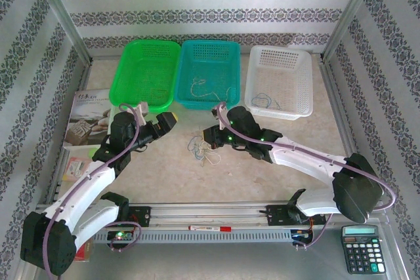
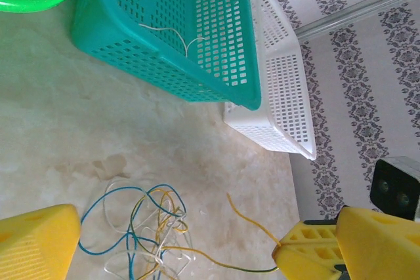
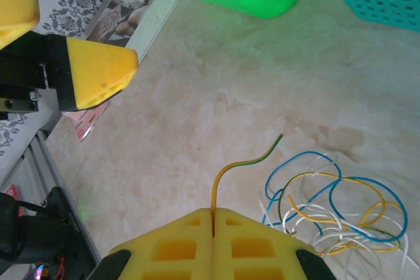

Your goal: Untangle the cables

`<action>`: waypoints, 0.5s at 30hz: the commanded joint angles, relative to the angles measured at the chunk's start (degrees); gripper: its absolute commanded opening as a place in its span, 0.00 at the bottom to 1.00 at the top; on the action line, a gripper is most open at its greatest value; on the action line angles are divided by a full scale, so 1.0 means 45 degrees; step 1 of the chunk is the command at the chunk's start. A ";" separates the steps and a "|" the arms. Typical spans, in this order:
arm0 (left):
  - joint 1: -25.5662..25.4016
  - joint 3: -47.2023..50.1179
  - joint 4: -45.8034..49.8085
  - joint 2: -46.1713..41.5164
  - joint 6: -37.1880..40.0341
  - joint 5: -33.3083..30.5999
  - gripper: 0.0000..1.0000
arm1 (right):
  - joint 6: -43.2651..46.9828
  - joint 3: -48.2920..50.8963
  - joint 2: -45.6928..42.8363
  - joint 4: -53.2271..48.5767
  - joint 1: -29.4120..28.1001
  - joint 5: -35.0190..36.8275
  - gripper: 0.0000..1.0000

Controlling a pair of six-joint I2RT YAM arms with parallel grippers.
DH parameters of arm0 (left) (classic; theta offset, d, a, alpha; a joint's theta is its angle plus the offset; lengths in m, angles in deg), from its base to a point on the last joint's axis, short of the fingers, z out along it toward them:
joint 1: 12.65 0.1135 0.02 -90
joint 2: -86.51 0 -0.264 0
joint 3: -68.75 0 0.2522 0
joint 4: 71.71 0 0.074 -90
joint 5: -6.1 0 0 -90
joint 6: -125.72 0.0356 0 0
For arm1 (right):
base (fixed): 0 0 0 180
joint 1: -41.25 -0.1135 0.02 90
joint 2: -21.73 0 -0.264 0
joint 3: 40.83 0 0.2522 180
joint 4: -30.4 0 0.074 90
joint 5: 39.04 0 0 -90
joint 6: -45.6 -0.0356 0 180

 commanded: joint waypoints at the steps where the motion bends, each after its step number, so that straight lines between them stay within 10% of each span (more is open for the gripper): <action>1: -0.0190 -0.0243 -0.1115 0.0308 -0.0438 0.0571 1.00 | 0.0012 0.0062 0.0060 0.0950 0.0083 -0.0796 0.00; 15: -0.3407 -0.0467 -0.3631 0.2201 -0.3541 -0.1191 0.68 | 0.1274 0.0383 -0.0021 0.1584 0.0130 -0.0758 0.00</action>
